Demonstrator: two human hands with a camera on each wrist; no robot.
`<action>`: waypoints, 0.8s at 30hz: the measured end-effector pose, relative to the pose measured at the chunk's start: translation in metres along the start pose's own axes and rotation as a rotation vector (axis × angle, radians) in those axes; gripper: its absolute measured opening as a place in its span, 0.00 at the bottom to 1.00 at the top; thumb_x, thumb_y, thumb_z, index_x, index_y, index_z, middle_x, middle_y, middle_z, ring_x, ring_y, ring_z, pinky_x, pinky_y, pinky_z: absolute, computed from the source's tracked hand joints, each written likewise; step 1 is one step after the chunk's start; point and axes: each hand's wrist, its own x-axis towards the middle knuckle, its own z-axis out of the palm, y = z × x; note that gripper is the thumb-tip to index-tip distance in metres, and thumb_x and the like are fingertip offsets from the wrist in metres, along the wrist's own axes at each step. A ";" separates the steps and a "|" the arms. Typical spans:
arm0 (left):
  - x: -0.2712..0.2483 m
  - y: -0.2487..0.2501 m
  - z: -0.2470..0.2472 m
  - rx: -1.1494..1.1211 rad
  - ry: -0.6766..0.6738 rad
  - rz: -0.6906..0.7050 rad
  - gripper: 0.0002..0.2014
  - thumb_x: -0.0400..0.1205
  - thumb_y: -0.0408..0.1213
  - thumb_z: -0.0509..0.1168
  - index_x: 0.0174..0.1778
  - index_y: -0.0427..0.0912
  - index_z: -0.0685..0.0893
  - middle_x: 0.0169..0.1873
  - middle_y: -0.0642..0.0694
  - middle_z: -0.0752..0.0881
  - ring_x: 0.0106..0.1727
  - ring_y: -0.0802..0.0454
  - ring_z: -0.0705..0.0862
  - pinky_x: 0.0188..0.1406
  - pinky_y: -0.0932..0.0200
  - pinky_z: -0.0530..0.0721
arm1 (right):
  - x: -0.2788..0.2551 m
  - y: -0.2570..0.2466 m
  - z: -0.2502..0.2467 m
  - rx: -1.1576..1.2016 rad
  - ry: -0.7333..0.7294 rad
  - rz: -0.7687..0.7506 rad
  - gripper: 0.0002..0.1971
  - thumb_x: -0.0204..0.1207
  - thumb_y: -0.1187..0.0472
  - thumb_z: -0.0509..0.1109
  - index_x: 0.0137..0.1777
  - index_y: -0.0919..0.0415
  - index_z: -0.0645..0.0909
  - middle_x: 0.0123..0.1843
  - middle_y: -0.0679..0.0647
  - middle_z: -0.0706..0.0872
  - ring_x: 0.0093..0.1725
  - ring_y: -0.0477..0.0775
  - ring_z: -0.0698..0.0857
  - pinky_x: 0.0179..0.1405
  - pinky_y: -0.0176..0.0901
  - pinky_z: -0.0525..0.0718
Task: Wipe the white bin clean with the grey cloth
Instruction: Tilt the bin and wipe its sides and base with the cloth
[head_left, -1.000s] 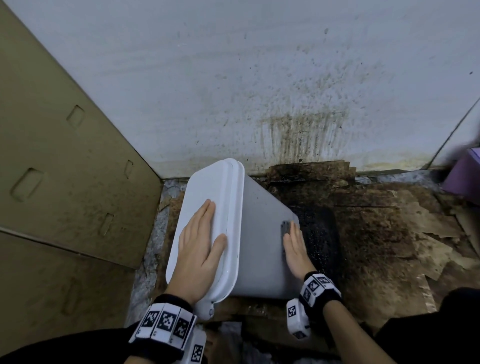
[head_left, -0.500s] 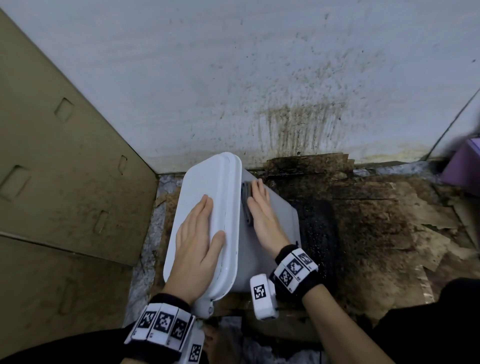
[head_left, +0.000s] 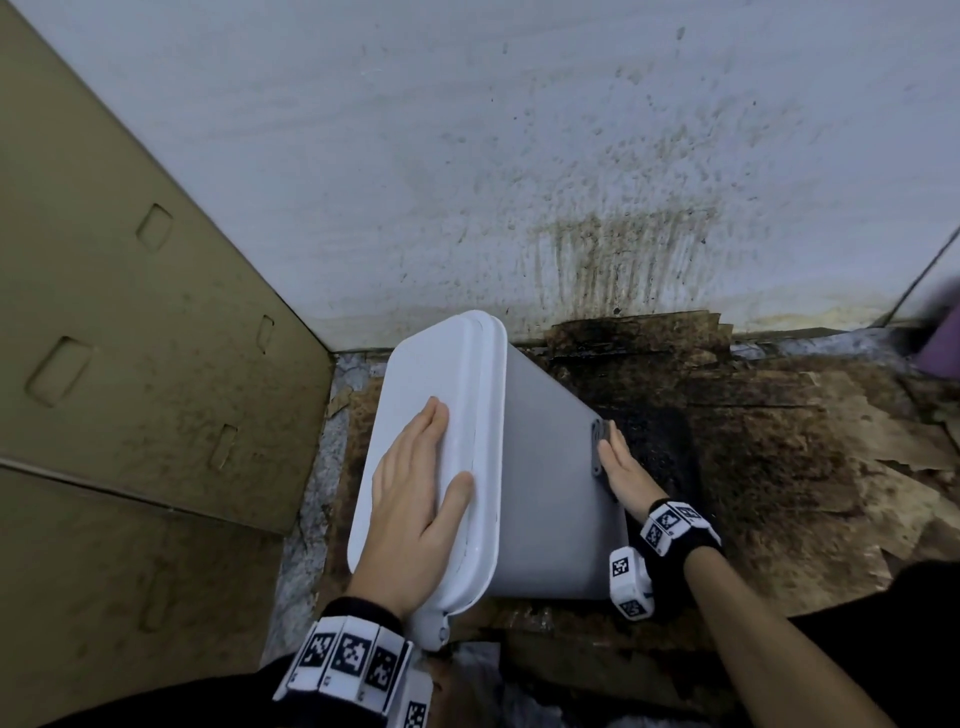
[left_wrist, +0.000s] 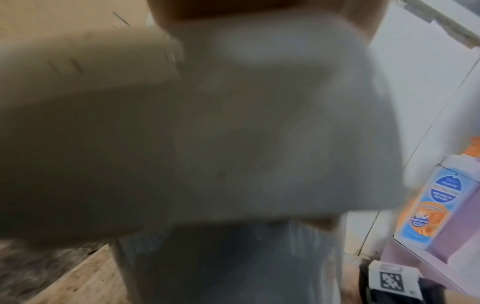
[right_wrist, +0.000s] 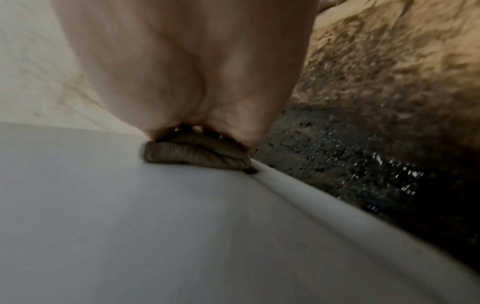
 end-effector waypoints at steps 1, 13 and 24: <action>0.000 0.000 0.000 -0.004 -0.001 -0.001 0.32 0.87 0.58 0.48 0.88 0.56 0.53 0.86 0.67 0.52 0.87 0.64 0.51 0.84 0.66 0.46 | 0.001 -0.001 0.002 0.013 0.022 0.008 0.30 0.90 0.46 0.48 0.88 0.51 0.43 0.90 0.50 0.43 0.88 0.49 0.46 0.87 0.51 0.43; 0.001 0.007 0.004 -0.019 0.000 0.003 0.33 0.87 0.58 0.48 0.88 0.54 0.53 0.86 0.66 0.52 0.87 0.63 0.51 0.86 0.56 0.51 | -0.032 -0.136 0.020 0.183 0.028 -0.395 0.26 0.91 0.53 0.49 0.88 0.48 0.48 0.88 0.39 0.46 0.86 0.39 0.40 0.80 0.36 0.40; 0.000 0.002 -0.002 -0.052 0.014 -0.014 0.32 0.87 0.58 0.51 0.88 0.56 0.55 0.86 0.68 0.54 0.87 0.62 0.52 0.85 0.58 0.52 | 0.011 -0.042 0.000 -0.049 0.000 -0.271 0.28 0.90 0.43 0.44 0.87 0.42 0.43 0.89 0.45 0.39 0.87 0.44 0.38 0.86 0.51 0.38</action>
